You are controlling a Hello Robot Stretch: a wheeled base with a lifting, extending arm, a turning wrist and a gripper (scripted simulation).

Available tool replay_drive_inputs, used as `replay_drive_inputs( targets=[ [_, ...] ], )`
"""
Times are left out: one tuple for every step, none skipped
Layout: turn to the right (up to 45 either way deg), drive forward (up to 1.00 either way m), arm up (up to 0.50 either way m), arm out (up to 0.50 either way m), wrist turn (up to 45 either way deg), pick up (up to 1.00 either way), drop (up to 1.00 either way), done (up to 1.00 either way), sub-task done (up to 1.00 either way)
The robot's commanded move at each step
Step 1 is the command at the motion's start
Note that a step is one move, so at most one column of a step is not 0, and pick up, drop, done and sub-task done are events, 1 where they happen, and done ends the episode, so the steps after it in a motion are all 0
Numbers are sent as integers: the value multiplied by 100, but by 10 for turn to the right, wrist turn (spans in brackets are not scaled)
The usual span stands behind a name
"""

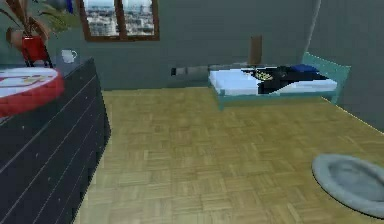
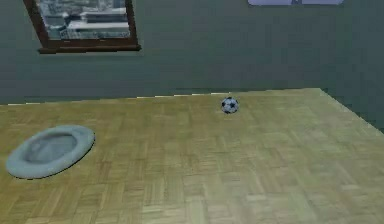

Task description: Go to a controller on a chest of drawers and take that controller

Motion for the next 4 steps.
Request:
replay_drive_inputs(
  targets=[
    [-450, 0, 0, 0, 0, 0, 0, 0, 0],
    [-450, 0, 0, 0, 0, 0, 0, 0, 0],
    [-90, 0, 0, 0, 0, 0, 0, 0, 0],
    [0, 20, 0, 0, 0, 0, 0, 0, 0]
  ],
)
